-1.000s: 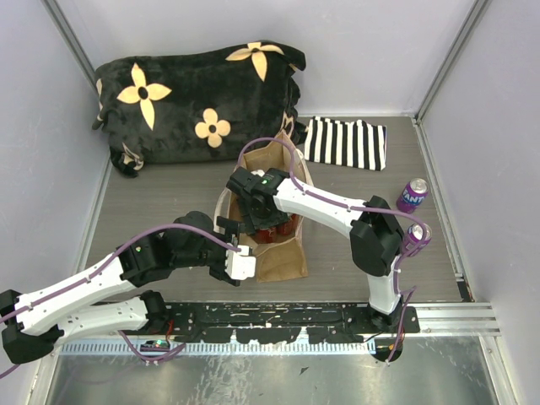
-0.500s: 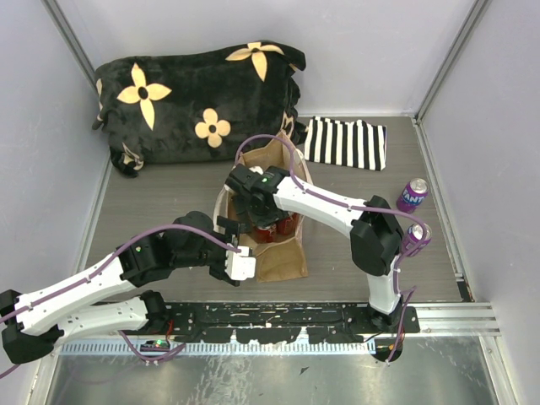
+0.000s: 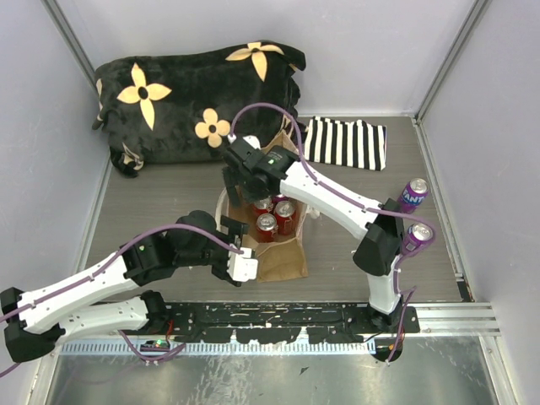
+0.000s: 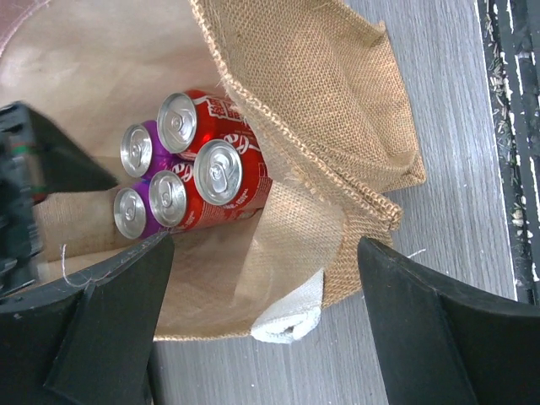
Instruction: Place the beverage into the canvas bag
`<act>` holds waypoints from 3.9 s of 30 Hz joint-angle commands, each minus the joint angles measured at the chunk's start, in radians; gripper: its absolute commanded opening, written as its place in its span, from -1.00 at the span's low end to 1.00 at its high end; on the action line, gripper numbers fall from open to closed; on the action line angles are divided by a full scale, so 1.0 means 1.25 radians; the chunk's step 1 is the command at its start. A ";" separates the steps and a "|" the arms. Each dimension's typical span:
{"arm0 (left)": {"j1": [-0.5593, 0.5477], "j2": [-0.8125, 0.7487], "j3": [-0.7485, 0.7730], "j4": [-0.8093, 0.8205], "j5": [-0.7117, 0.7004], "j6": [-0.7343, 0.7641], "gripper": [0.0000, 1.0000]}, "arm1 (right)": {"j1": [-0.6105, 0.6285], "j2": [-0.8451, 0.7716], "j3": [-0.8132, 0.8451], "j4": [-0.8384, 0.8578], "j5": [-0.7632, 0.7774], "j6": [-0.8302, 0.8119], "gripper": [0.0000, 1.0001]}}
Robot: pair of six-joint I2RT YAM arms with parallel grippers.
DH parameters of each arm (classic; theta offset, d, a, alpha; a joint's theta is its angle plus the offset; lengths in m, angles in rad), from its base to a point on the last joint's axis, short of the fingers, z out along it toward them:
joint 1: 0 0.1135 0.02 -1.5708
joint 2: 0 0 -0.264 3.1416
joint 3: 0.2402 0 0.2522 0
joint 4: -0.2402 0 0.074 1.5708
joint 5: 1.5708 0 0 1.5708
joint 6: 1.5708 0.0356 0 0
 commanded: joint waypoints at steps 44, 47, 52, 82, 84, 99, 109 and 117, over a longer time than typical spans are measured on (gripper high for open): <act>-0.075 0.159 0.096 0.161 0.128 0.064 0.96 | -0.989 -0.243 -0.263 0.008 -0.074 -0.183 0.91; -0.075 0.158 0.093 0.163 0.129 0.064 0.96 | -1.017 -0.202 -0.241 0.008 -0.110 -0.195 0.95; -0.076 0.157 0.089 0.167 0.129 0.062 0.96 | -1.042 -0.146 -0.205 0.020 -0.154 -0.199 0.94; -0.079 0.155 0.085 0.164 0.111 0.070 0.96 | -1.060 -0.047 -0.221 0.034 -0.194 -0.218 -0.95; -0.080 0.156 0.085 0.165 0.113 0.072 0.96 | -1.061 -0.048 -0.222 0.029 -0.195 -0.224 -0.97; -0.083 0.157 0.085 0.162 0.109 0.079 0.96 | -1.061 -0.010 -0.245 0.028 -0.209 -0.247 0.31; -0.083 0.161 0.087 0.162 0.110 0.084 0.96 | -1.060 0.016 -0.236 0.020 -0.240 -0.259 0.58; -0.082 0.163 0.087 0.162 0.108 0.088 0.96 | -1.060 0.008 -0.230 0.018 -0.228 -0.252 0.24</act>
